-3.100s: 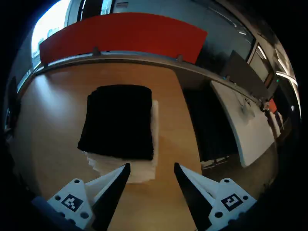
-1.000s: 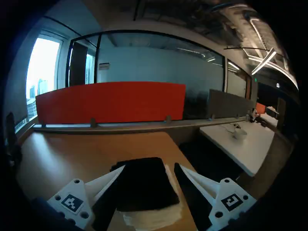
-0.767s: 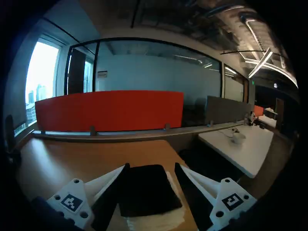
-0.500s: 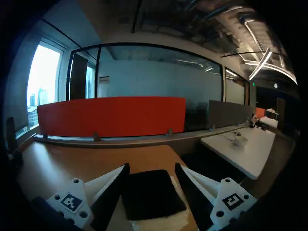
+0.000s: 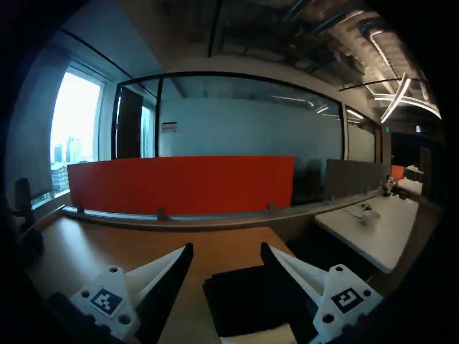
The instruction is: Fold towel
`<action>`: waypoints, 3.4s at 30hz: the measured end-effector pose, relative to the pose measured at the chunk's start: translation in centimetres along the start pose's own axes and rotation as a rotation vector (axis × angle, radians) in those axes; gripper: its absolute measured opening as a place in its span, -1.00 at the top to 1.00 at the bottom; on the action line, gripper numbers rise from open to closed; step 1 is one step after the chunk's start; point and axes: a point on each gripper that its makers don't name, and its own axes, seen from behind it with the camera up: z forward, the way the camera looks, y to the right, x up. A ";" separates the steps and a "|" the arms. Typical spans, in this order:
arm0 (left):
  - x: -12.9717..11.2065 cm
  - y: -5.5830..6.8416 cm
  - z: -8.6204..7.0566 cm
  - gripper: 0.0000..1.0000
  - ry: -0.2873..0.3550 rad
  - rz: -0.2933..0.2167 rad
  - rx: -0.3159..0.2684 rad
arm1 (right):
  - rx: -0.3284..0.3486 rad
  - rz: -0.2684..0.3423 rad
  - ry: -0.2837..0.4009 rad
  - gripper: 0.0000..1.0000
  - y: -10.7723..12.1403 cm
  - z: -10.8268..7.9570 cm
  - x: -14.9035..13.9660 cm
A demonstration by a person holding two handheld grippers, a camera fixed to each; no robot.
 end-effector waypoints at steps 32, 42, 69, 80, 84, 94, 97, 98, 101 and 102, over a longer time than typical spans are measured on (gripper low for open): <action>3.8 -2.9 1.3 -0.89 0.106 -0.084 0.019 | 0.162 0.024 0.073 -0.82 -16.2 0.8 5.0; 1.9 -2.4 1.5 -0.88 0.133 -0.091 0.002 | 0.161 0.004 0.075 -0.82 -17.2 0.4 3.7; -7.6 -1.0 3.4 -0.88 0.215 -0.013 0.043 | 0.182 -0.031 0.077 -0.82 -18.9 0.2 -1.9; -9.7 -2.0 3.5 -0.88 0.240 -0.017 0.054 | 0.148 -0.046 0.068 -0.82 -18.3 0.3 -3.7; -10.1 -2.5 3.6 -0.88 0.248 -0.032 0.055 | 0.141 -0.059 0.061 -0.82 -18.3 0.2 -4.3; -11.1 -3.9 3.6 -0.88 0.250 -0.041 0.074 | 0.136 -0.081 0.051 -0.82 -18.6 0.1 -5.2; -11.4 -4.2 3.7 -0.88 0.249 -0.044 0.079 | 0.134 -0.084 0.052 -0.82 -18.8 0.2 -5.2; -11.5 -4.3 3.7 -0.88 0.248 -0.045 0.081 | 0.134 -0.085 0.052 -0.82 -18.8 0.2 -5.2; -11.8 -4.3 3.7 -0.88 0.247 -0.053 0.084 | 0.135 -0.085 0.052 -0.82 -19.0 0.2 -5.2; -11.8 -4.4 3.8 -0.88 0.247 -0.056 0.084 | 0.137 -0.086 0.052 -0.82 -19.0 0.2 -5.2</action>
